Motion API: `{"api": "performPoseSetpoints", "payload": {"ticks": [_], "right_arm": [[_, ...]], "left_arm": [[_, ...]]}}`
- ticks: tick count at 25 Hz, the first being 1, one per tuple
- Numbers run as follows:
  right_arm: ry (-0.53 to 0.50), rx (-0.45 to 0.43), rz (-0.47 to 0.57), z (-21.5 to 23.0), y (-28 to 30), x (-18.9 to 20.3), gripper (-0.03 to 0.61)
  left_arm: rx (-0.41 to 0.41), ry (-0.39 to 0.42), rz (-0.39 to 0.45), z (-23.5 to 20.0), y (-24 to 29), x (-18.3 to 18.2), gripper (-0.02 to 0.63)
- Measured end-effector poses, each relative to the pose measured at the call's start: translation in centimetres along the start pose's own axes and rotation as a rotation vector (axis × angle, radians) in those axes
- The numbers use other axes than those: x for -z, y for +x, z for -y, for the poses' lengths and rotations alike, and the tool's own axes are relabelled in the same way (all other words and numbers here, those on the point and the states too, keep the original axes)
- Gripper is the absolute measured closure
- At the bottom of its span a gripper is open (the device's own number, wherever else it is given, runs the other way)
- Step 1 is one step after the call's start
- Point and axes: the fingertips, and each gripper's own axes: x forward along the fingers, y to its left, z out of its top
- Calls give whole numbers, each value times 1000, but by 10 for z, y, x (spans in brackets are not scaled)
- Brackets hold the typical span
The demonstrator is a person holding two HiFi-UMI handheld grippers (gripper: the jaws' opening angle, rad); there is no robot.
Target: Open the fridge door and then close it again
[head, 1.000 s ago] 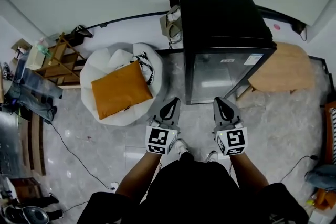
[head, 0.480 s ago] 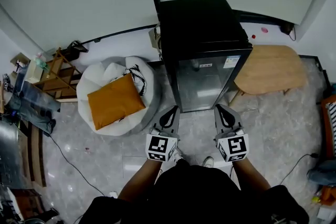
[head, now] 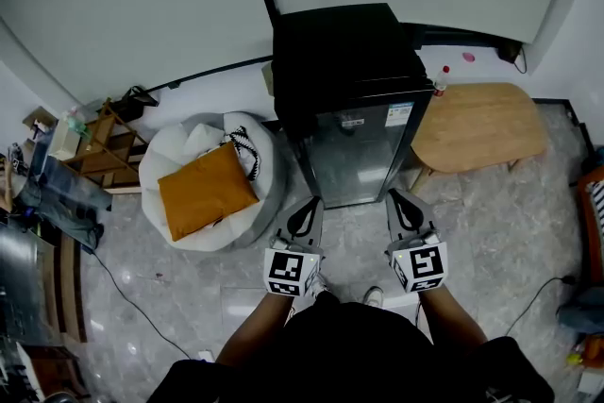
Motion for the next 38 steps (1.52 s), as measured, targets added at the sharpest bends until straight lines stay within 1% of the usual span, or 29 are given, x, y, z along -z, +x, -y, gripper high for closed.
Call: {"api": "performPoseSetpoints", "payload": {"ticks": [9,15,21,26,29,34,38], "right_arm": [[19,32,11,20,-15,2,560],[-18,20,23,20,-16,-1,560],[-22,29,32,21,-24,-6,561],[-11,53,43,30,-33,-1,561],[-2,58,39,36,-41,3,561],[18,61,36,37,-53,6,561],[13,71,36,37,-60,6,561]], "left_arm": [[16,15,9,25,6,-5,592],[14,20,4,31,9,-4,592],[20,29,9,40,6,-9,592],[22,50,-3,49,1,-7,592],[24,56,-24,56,-2,0,592],[18,47,-2,65,-8,0,592],[26,29,-13,77,-9,4,592]]}}
